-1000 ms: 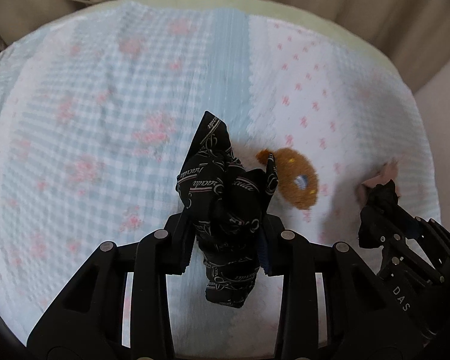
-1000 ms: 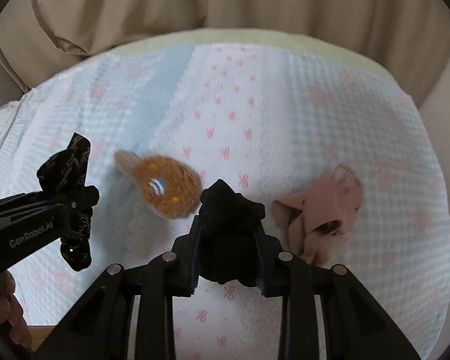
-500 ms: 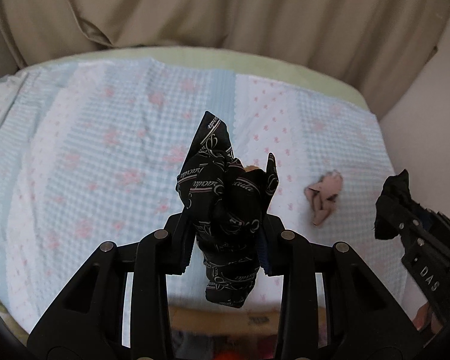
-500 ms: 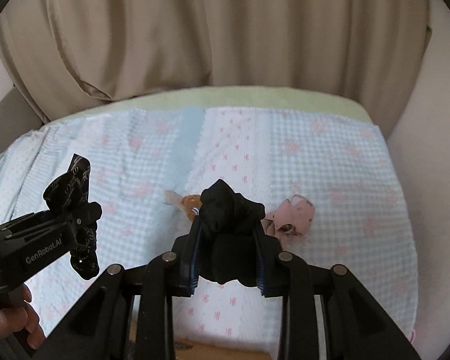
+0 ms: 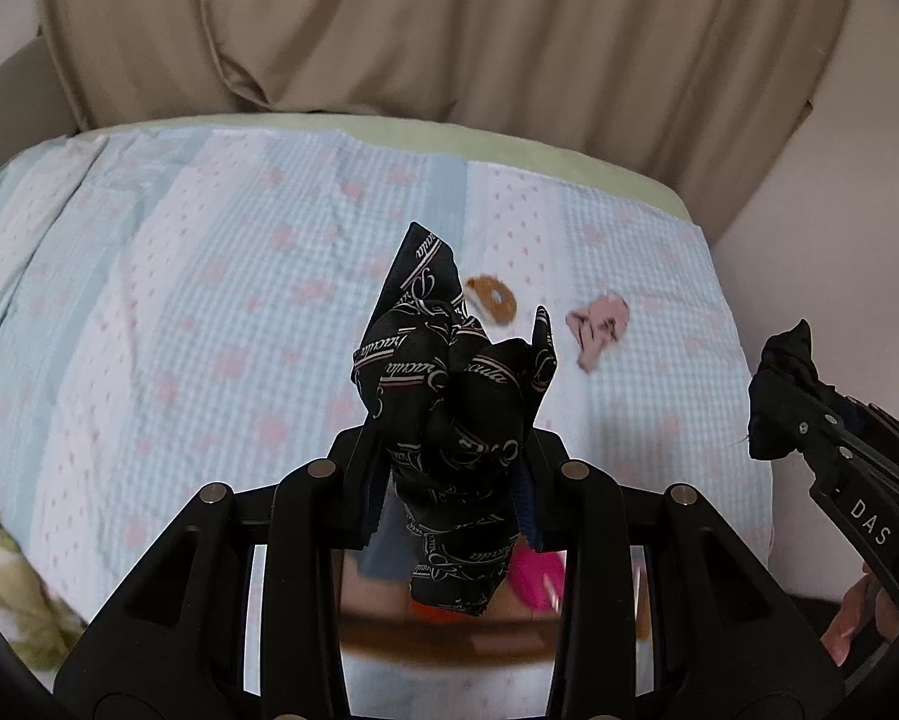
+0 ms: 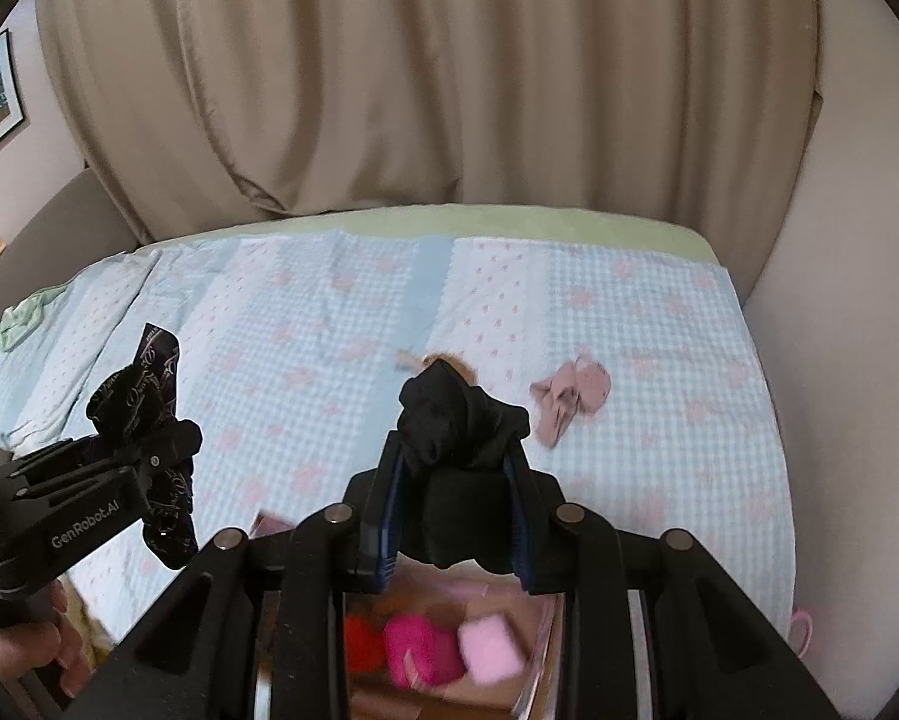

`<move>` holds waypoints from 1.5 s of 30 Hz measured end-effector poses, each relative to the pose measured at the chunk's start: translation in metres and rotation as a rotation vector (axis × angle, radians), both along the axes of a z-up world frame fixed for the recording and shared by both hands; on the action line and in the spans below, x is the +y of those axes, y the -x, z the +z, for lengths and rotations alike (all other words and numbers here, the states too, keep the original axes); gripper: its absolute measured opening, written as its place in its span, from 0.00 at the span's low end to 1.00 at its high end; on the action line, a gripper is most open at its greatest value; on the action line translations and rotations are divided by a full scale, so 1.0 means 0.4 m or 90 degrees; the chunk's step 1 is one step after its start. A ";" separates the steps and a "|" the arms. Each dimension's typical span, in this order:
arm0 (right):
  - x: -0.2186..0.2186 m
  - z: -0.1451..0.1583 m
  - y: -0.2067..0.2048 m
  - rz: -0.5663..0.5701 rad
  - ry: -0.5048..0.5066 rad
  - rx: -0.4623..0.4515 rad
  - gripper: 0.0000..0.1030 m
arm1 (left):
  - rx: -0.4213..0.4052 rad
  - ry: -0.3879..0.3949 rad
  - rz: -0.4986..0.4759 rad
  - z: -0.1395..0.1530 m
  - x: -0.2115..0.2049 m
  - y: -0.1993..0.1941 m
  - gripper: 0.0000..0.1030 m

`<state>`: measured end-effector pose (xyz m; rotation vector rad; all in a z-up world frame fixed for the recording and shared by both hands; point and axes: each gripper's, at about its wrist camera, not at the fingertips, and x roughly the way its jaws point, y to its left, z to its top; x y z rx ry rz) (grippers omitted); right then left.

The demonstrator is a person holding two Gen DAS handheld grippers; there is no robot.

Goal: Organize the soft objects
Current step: 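Carry both black scrunchies over the box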

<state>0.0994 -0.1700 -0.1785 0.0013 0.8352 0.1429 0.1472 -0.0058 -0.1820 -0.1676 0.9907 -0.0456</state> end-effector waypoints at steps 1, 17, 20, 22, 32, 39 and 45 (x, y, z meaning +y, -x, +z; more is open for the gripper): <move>0.003 -0.002 0.020 0.001 -0.001 0.002 0.26 | 0.002 0.001 0.000 0.004 0.004 0.034 0.30; 0.017 -0.134 0.214 0.017 0.007 0.098 0.26 | 0.092 -0.007 -0.024 -0.114 -0.013 0.283 0.30; 0.018 -0.177 0.223 0.007 0.011 0.126 0.26 | 0.124 -0.013 -0.037 -0.162 -0.011 0.287 0.30; 0.018 -0.207 0.221 -0.002 0.010 0.145 0.26 | 0.147 -0.019 -0.047 -0.197 -0.009 0.286 0.30; 0.001 -0.373 0.192 -0.073 -0.002 0.252 0.26 | 0.243 -0.049 -0.126 -0.387 -0.001 0.240 0.30; -0.017 -0.457 0.171 -0.125 -0.036 0.312 0.26 | 0.266 -0.074 -0.180 -0.453 0.002 0.217 0.30; -0.029 -0.480 0.156 -0.164 -0.058 0.313 0.31 | 0.268 -0.105 -0.237 -0.479 -0.012 0.211 0.39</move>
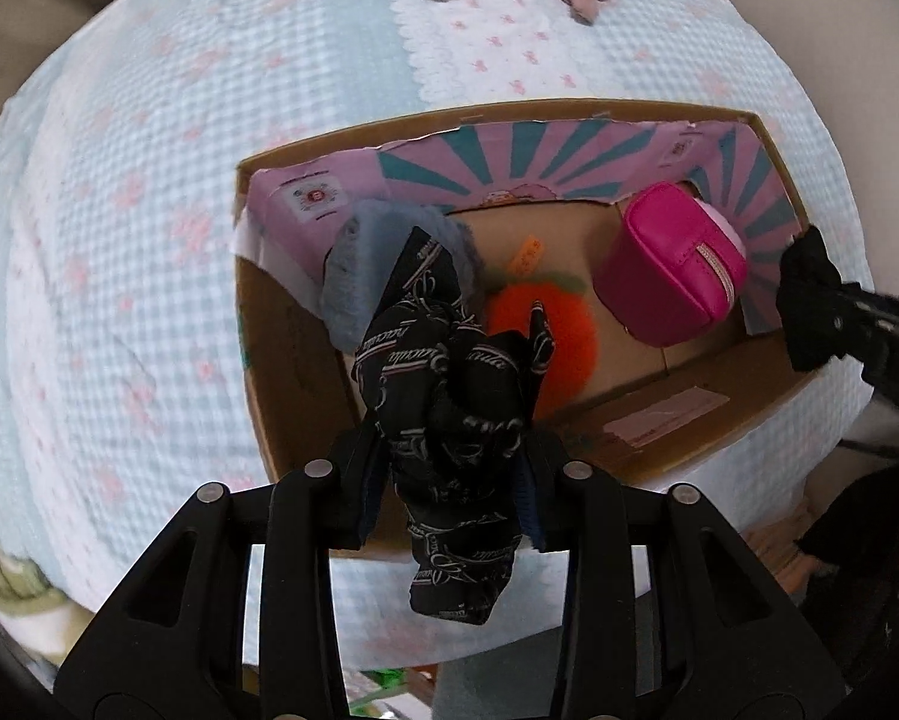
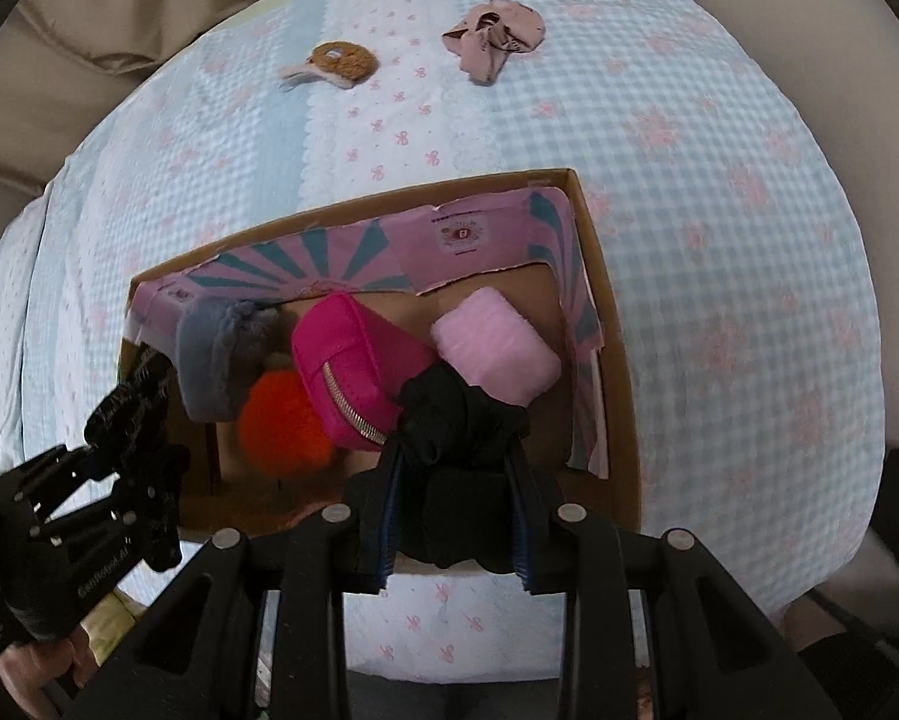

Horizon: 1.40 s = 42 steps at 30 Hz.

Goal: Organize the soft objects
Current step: 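Carry both black scrunchies over the box, then lower both scrunchies into the box and open both tools, then move both tools back toward the brown plush and pink fabric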

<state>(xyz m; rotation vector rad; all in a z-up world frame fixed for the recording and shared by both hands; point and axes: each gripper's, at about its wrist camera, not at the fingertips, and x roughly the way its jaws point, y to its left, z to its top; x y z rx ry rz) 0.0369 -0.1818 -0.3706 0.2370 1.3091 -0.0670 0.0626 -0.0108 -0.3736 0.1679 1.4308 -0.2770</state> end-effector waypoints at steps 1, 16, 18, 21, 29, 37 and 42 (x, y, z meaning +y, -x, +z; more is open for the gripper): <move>0.001 0.000 -0.003 -0.004 -0.004 -0.004 0.46 | 0.000 0.000 -0.008 -0.002 -0.002 -0.003 0.63; 0.027 0.028 0.003 -0.004 -0.010 -0.021 0.99 | -0.012 -0.002 -0.029 0.004 0.012 -0.011 1.00; 0.031 0.041 0.001 0.002 -0.005 -0.024 0.99 | -0.018 -0.002 -0.027 0.019 0.017 -0.012 1.00; 0.041 0.065 -0.005 0.014 -0.002 -0.028 0.99 | -0.026 0.002 -0.019 0.047 0.031 -0.014 1.00; 0.069 0.172 0.005 0.043 0.027 -0.063 0.99 | -0.060 0.004 0.024 0.164 0.072 -0.005 1.00; 0.079 0.320 0.046 0.050 0.092 -0.135 0.99 | -0.149 0.035 0.064 0.330 0.086 0.017 1.00; 0.066 0.428 0.074 0.042 0.110 -0.205 0.99 | -0.227 0.052 0.090 0.446 0.104 0.032 1.00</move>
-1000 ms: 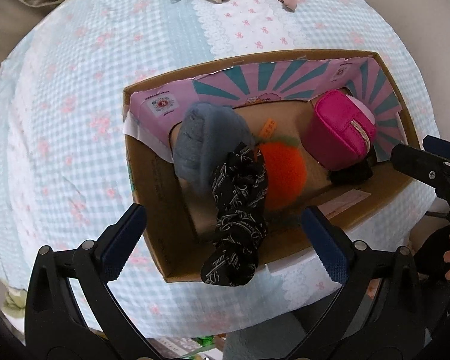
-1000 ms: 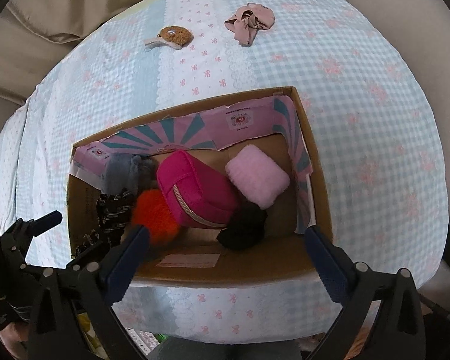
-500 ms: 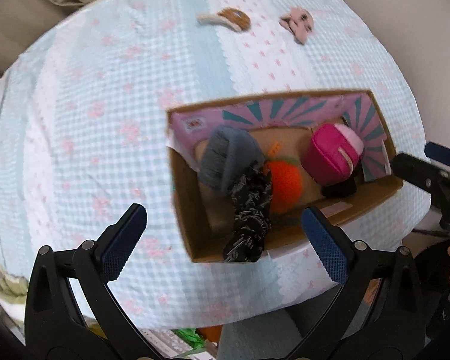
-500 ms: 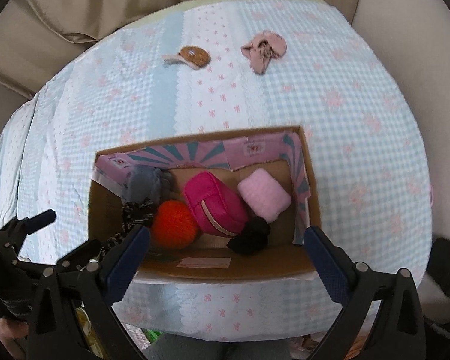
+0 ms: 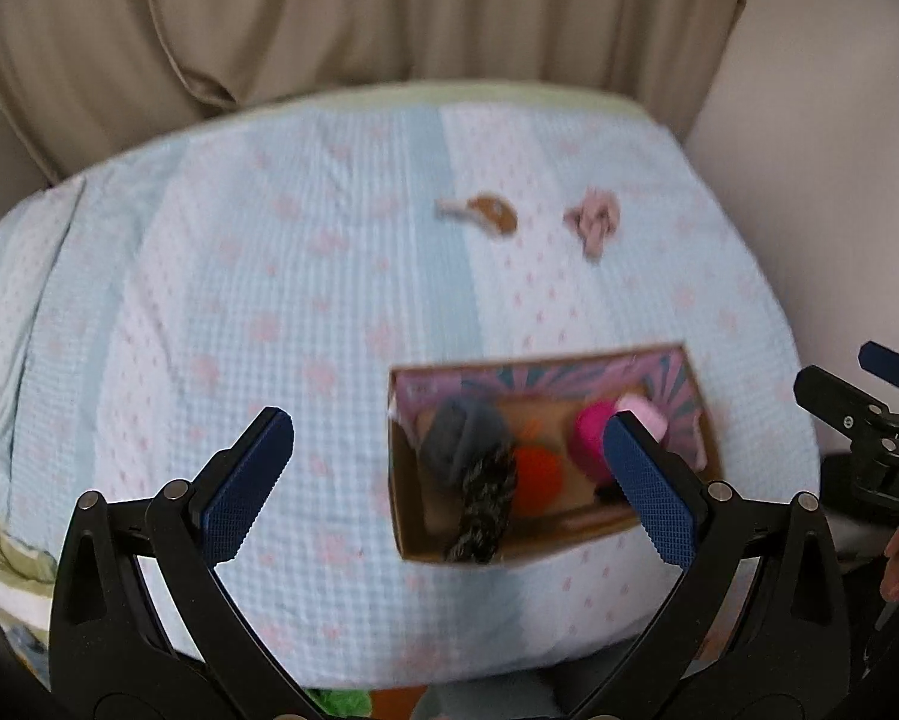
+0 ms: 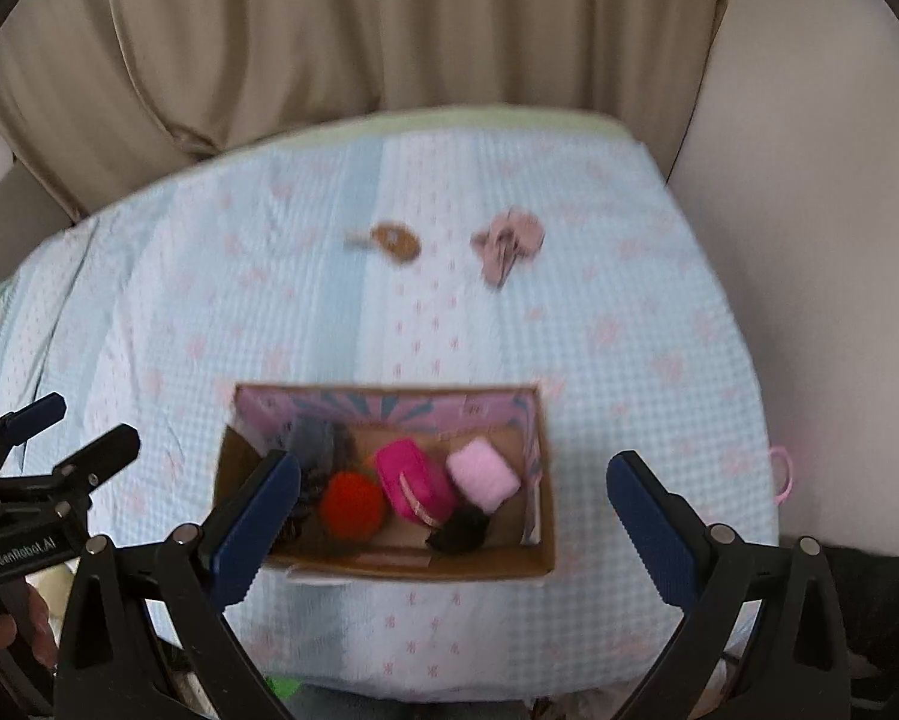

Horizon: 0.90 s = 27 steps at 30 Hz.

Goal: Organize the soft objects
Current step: 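Move both tools back toward the brown plush and pink fabric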

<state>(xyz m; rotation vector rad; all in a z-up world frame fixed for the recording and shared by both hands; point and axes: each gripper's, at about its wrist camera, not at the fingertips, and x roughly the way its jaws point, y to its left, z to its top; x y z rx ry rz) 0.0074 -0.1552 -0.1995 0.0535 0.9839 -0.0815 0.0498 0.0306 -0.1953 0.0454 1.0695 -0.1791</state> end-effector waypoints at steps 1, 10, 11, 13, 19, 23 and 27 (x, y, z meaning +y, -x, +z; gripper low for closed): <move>-0.002 0.023 0.007 -0.005 0.005 -0.018 0.99 | -0.015 0.005 0.004 0.023 0.002 0.001 1.00; -0.033 0.163 0.019 -0.012 0.025 -0.120 0.99 | -0.141 0.027 0.040 0.195 0.000 -0.011 1.00; -0.039 0.170 0.014 -0.012 0.024 -0.127 0.99 | -0.152 0.026 0.042 0.207 -0.004 -0.012 1.00; -0.049 0.177 0.004 -0.006 0.028 -0.139 0.99 | -0.171 0.018 0.049 0.227 -0.018 -0.018 1.00; -0.104 0.192 -0.060 0.014 0.021 -0.157 0.99 | -0.179 0.019 0.072 0.247 -0.079 -0.064 1.00; -0.145 0.188 -0.132 0.033 0.017 -0.160 0.99 | -0.174 0.018 0.081 0.237 -0.136 -0.121 1.00; -0.183 0.158 -0.232 0.061 0.013 -0.146 0.99 | -0.152 0.038 0.106 0.204 -0.184 -0.204 1.00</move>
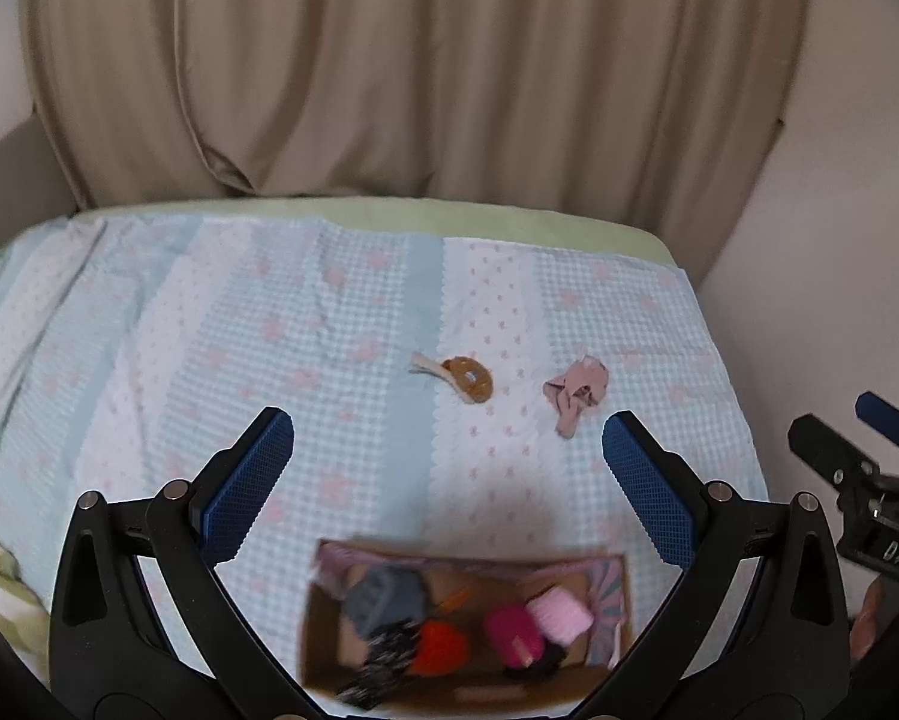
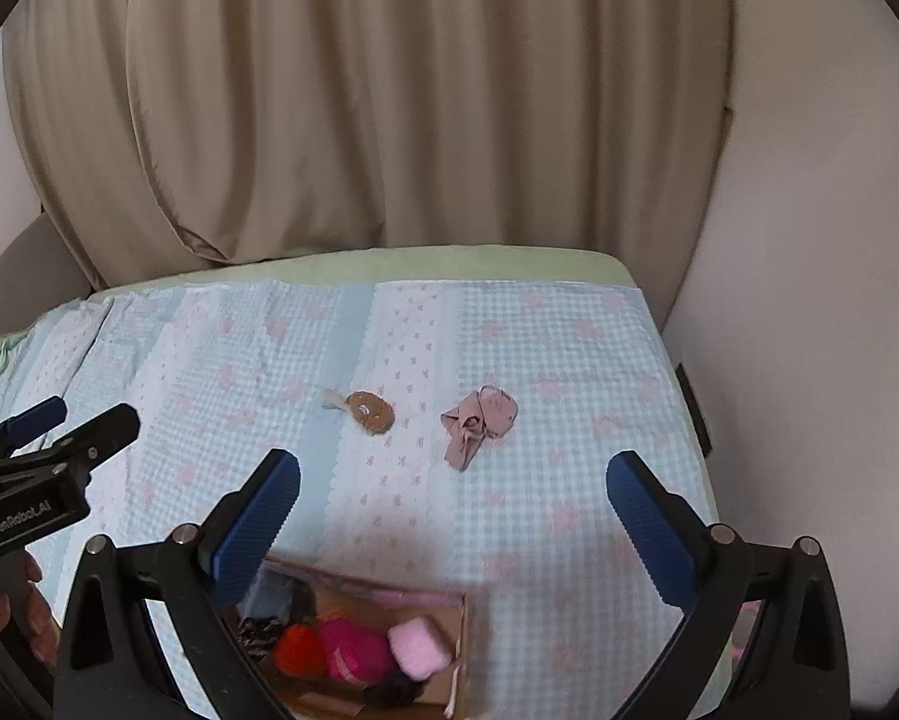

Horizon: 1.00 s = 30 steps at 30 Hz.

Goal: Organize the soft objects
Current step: 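Move both tools back toward the brown plush and pink fabric, then grasp the brown plush ball with the left tool while the right tool grasps the pink fabric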

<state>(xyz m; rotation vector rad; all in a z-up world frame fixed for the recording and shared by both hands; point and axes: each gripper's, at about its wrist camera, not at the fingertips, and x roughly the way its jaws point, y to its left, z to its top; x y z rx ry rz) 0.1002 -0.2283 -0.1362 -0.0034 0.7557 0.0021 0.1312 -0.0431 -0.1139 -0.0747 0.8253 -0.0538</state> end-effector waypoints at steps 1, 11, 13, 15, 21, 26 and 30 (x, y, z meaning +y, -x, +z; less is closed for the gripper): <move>-0.011 -0.008 -0.018 0.005 0.000 0.002 0.99 | 0.006 0.005 0.007 -0.015 -0.011 -0.026 1.00; -0.102 -0.237 -0.278 0.038 -0.012 0.057 0.99 | 0.063 -0.007 0.033 -0.281 -0.120 -0.311 0.99; -0.119 -0.294 -0.322 0.036 -0.023 0.068 0.99 | 0.076 -0.028 0.021 -0.347 -0.148 -0.365 0.99; -0.131 -0.347 -0.359 0.035 -0.032 0.079 0.99 | 0.090 -0.040 0.007 -0.406 -0.168 -0.409 0.98; -0.131 -0.500 -0.462 0.049 -0.021 0.083 0.99 | 0.129 -0.098 -0.053 -0.589 -0.213 -0.539 0.90; -0.129 -0.597 -0.520 0.040 -0.019 0.090 0.99 | 0.179 -0.138 -0.113 -0.734 -0.227 -0.634 0.87; -0.118 -0.674 -0.554 0.041 0.000 0.104 0.97 | 0.202 -0.167 -0.141 -0.817 -0.224 -0.669 0.86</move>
